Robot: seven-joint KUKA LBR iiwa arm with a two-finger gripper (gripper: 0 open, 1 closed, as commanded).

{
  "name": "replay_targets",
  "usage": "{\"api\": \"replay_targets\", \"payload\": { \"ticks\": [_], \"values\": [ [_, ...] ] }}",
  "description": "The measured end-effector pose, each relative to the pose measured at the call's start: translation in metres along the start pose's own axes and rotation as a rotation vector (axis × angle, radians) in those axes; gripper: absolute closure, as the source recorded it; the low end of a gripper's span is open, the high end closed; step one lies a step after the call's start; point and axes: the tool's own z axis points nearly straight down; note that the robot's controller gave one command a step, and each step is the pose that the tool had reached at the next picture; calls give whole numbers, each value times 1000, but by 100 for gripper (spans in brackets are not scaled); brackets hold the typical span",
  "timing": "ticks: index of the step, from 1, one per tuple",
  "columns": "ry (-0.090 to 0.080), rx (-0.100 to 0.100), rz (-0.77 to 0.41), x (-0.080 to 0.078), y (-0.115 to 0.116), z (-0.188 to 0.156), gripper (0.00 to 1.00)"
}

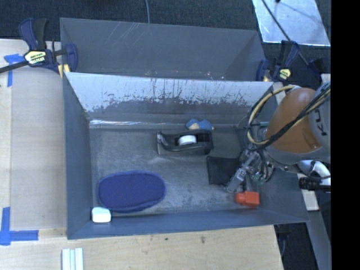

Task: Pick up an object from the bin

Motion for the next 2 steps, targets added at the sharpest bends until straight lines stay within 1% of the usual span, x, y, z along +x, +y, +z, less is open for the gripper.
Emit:
{"api": "replay_targets", "payload": {
  "ticks": [1, 2],
  "values": [
    [-1, 0, -4, -1, 0, 0, 0],
    [-3, -1, -4, -1, 0, -1, 100]
  ]
}}
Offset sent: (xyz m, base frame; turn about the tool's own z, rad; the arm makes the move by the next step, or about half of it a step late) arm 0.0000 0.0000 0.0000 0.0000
